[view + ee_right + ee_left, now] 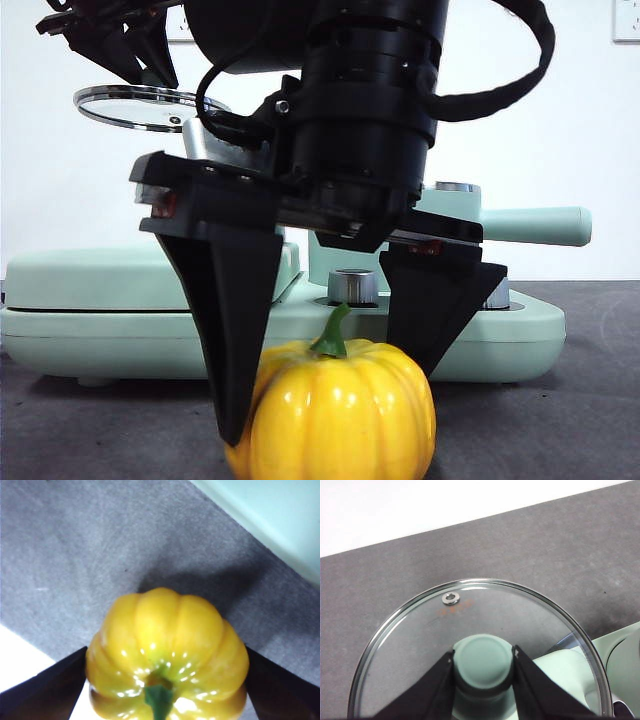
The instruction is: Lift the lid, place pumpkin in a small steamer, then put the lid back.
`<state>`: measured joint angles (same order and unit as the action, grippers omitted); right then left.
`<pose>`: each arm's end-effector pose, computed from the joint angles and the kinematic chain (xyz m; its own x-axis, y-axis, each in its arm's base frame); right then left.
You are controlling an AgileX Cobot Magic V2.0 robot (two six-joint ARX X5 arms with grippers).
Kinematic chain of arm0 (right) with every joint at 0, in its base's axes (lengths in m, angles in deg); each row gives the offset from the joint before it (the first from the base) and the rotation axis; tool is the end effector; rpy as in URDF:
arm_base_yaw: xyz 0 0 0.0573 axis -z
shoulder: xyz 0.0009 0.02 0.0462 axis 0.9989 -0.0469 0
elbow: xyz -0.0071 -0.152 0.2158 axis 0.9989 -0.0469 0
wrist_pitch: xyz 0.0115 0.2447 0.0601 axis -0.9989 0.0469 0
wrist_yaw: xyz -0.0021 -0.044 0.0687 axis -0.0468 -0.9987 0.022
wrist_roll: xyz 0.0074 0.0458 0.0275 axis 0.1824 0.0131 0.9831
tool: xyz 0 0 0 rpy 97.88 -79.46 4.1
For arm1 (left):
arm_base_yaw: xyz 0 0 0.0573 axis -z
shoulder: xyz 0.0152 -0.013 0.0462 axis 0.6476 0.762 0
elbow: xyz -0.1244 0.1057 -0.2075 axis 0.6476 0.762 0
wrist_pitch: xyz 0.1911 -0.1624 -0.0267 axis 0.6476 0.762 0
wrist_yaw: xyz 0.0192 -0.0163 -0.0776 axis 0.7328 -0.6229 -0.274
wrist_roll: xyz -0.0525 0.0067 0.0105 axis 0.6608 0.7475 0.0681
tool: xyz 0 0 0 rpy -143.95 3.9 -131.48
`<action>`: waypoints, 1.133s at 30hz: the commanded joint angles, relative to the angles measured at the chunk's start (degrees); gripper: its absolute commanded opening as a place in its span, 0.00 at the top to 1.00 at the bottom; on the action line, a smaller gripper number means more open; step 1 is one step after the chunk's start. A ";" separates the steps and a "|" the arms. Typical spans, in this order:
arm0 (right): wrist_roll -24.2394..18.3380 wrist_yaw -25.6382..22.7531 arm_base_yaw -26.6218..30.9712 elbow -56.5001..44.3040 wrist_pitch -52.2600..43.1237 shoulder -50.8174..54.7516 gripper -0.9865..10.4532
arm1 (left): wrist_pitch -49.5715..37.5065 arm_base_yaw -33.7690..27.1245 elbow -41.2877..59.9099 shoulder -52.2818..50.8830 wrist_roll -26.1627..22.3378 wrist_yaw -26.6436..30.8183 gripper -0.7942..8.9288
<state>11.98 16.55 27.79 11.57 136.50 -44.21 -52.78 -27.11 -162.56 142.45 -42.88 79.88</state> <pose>0.1577 0.2742 0.1876 -0.0072 0.1967 -0.9804 -0.5480 0.8194 0.1684 0.3386 -0.0829 0.3760 0.7874 -0.2939 -0.5418 0.3580 0.9336 0.0140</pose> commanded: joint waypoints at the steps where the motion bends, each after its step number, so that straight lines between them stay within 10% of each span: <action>1: -0.90 0.55 -0.59 1.11 -0.02 -2.19 0.54 | -1.36 0.09 -2.08 -0.31 0.42 -0.09 0.90; 18: -2.14 2.86 0.50 5.38 5.35 -3.93 0.69 | -1.14 0.09 -2.08 -0.31 0.63 -0.11 0.90; 34: -11.28 2.51 14.14 37.88 24.44 -4.04 0.68 | -0.61 0.04 -2.08 -0.31 0.66 -0.11 0.90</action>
<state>2.69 19.37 41.62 47.61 160.69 -47.44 -51.95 -27.13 -162.56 142.45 -42.73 79.88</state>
